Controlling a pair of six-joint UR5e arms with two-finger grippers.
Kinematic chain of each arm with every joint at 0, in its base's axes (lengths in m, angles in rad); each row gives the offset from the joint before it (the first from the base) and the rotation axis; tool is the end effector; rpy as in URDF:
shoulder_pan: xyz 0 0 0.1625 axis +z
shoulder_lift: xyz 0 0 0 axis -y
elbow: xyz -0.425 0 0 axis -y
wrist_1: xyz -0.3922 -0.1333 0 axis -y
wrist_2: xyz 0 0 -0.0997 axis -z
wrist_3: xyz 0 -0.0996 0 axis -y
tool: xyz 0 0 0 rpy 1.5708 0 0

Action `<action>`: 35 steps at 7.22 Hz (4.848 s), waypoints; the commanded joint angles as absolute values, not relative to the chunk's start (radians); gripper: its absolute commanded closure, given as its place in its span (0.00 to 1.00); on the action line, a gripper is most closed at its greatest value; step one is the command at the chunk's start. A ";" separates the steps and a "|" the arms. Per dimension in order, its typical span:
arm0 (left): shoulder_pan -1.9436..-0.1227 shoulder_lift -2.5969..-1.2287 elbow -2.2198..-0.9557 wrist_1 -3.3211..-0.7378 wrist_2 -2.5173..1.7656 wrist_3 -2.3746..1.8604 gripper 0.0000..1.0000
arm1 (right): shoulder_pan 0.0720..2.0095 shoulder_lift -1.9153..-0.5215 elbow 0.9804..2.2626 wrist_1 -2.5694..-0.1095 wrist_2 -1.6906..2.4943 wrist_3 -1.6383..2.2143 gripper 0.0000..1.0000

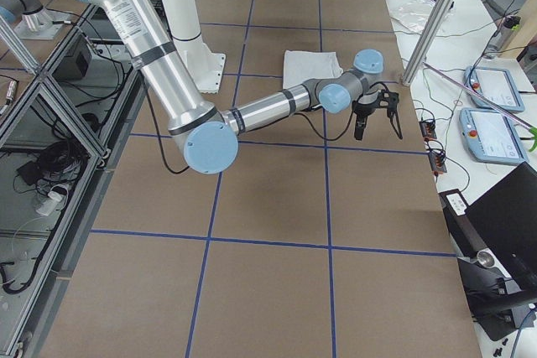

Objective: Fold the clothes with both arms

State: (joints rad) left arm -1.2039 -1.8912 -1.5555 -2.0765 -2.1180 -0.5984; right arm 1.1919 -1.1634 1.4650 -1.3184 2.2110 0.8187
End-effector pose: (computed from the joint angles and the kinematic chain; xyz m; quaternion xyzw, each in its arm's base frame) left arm 0.1529 -0.6250 0.4344 0.2211 0.3962 0.0037 0.8911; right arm -0.1792 -0.6495 0.4517 0.0438 -0.3963 0.1152 0.9098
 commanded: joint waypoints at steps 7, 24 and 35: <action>-1.543 -1.721 -1.506 -1.867 -2.318 0.100 0.00 | 1.471 -1.598 1.726 -1.595 2.310 0.138 0.00; -1.559 -1.654 -1.605 -1.568 -2.324 0.083 0.00 | 1.480 -1.611 1.738 -1.651 2.313 0.153 0.00; -1.557 -1.646 -1.690 -1.562 -2.321 0.080 0.00 | 1.479 -1.621 1.732 -1.649 2.304 0.152 0.00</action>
